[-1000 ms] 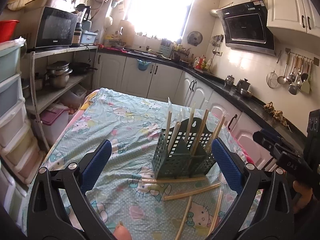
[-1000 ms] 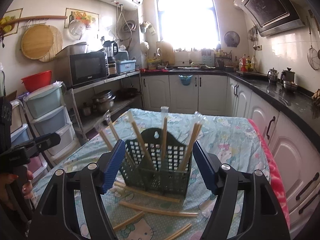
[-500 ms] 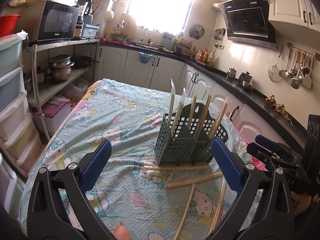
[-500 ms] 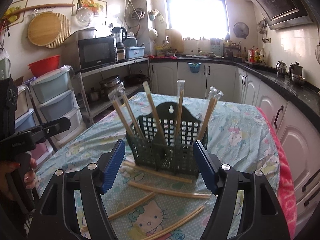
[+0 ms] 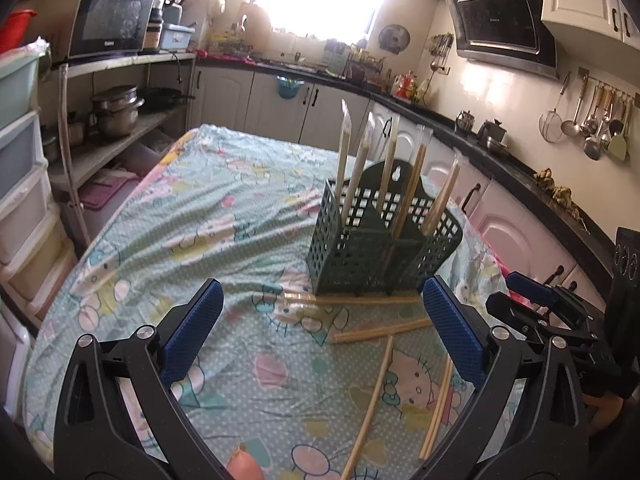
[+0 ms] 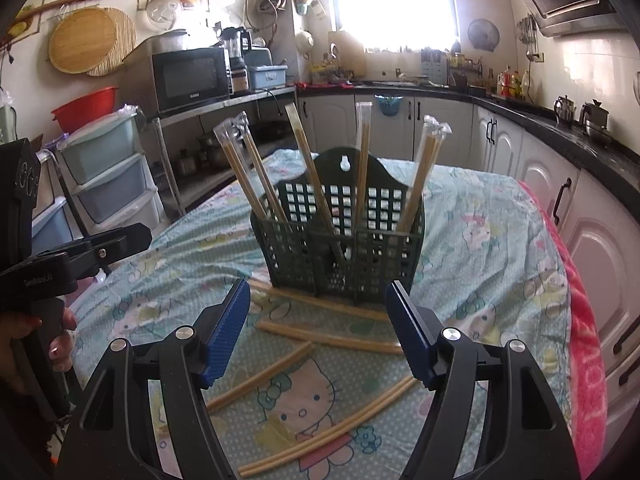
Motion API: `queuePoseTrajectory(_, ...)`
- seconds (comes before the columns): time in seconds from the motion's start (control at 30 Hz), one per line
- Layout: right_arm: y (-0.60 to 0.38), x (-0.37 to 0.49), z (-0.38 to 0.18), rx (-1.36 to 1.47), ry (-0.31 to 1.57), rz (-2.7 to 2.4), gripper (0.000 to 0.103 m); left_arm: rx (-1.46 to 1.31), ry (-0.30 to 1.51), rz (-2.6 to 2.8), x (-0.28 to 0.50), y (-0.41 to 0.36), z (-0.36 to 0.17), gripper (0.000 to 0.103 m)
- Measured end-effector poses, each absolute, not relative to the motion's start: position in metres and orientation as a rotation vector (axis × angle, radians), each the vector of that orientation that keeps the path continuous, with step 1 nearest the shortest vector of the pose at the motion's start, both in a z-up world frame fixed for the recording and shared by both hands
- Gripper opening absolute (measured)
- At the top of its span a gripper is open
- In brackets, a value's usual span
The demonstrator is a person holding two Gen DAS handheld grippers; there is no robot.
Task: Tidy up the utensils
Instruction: 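Move both grippers down toward the remaining chopsticks beside the basket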
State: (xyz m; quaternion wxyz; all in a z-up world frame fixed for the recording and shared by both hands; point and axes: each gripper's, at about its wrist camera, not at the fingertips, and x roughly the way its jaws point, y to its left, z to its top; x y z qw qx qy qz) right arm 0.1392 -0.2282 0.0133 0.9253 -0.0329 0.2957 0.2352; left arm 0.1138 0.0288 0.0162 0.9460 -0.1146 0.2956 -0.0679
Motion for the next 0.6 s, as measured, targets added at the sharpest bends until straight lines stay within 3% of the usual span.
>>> queuePoseTrajectory(0.6,-0.259,0.143,-0.018,-0.043,0.708,0.397,0.068,-0.270,0.740,-0.196,0.121,0.013,-0.030,0.092)
